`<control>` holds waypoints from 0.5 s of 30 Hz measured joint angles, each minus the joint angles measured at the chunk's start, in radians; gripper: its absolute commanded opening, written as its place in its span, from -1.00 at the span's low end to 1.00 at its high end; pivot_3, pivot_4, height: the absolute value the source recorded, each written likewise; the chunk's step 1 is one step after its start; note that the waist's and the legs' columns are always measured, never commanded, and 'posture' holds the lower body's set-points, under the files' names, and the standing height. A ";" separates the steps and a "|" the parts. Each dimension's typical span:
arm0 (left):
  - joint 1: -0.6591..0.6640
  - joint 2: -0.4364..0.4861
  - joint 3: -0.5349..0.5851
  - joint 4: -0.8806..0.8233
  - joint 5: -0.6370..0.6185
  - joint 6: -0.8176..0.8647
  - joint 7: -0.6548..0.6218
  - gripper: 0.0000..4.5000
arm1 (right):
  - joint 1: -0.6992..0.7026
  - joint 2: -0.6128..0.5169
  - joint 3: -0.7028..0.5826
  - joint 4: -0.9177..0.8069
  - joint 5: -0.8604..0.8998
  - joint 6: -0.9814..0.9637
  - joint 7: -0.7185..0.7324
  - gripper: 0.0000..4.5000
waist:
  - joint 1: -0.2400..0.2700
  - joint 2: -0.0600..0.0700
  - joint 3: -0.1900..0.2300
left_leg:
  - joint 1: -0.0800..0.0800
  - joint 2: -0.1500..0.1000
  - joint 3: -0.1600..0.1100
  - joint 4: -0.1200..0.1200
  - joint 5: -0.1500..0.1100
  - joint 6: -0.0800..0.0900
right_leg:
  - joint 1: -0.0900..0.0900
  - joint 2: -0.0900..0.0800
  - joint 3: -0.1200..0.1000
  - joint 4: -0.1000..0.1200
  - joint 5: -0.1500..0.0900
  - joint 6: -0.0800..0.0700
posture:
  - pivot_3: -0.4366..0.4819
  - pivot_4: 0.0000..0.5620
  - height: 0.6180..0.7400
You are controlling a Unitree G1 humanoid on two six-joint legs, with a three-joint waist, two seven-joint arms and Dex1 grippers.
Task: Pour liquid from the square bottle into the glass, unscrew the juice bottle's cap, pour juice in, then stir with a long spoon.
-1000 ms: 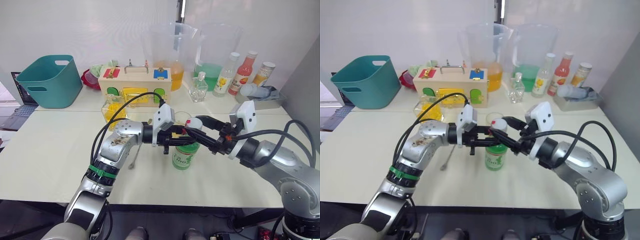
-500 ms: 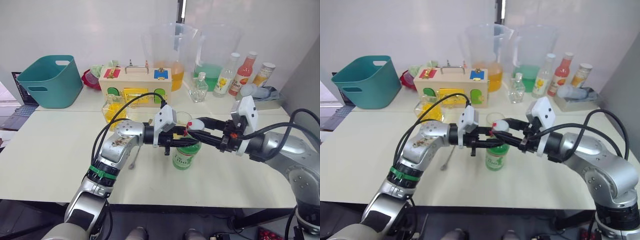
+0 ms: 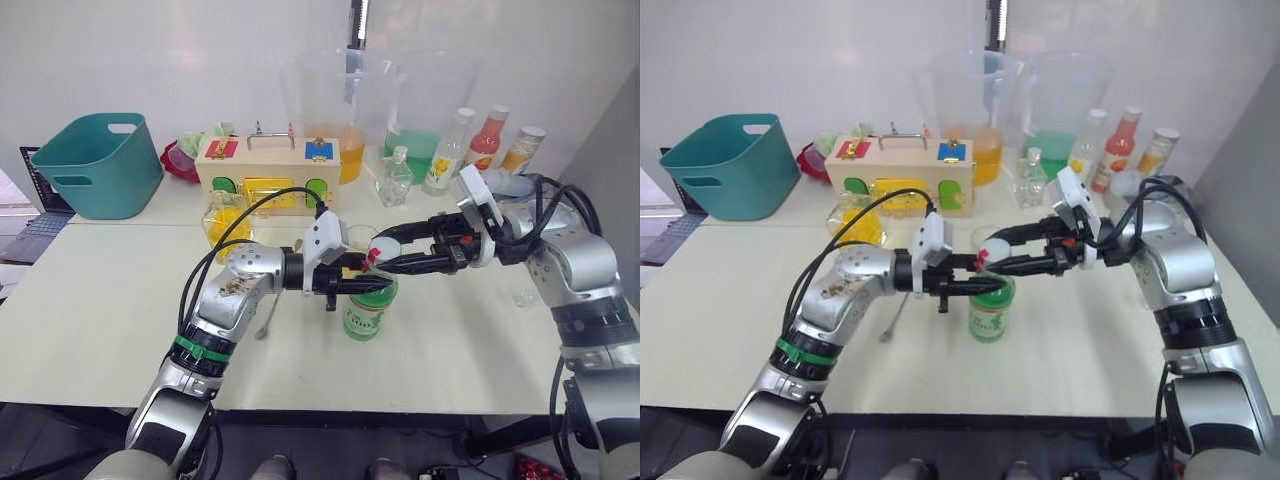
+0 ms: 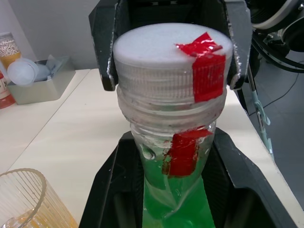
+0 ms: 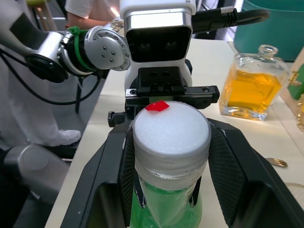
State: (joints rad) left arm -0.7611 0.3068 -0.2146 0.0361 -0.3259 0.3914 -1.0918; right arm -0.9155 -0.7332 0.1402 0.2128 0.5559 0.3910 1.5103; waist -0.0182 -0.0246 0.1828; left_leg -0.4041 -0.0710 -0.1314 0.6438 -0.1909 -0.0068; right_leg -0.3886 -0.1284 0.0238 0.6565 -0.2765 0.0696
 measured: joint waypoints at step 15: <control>0.013 0.000 0.002 -0.022 -0.009 0.008 0.023 -0.44 | -0.059 0.013 0.000 0.038 -0.020 0.076 0.051 -0.26 | 0.001 0.000 0.000 | -0.006 0.000 0.000 0.000 0.000 0.000 | -0.006 0.000 0.000 0.001 0.000 0.000 | -0.05 -0.47 1.00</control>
State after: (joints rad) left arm -0.7483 0.3067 -0.2127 0.0145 -0.3352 0.3995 -1.0692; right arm -0.9741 -0.7203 0.1406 0.2506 0.5359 0.4667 1.5610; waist -0.0168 -0.0246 0.1830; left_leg -0.4097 -0.0713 -0.1315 0.6438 -0.1910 -0.0070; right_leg -0.3948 -0.1286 0.0241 0.6575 -0.2762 0.0691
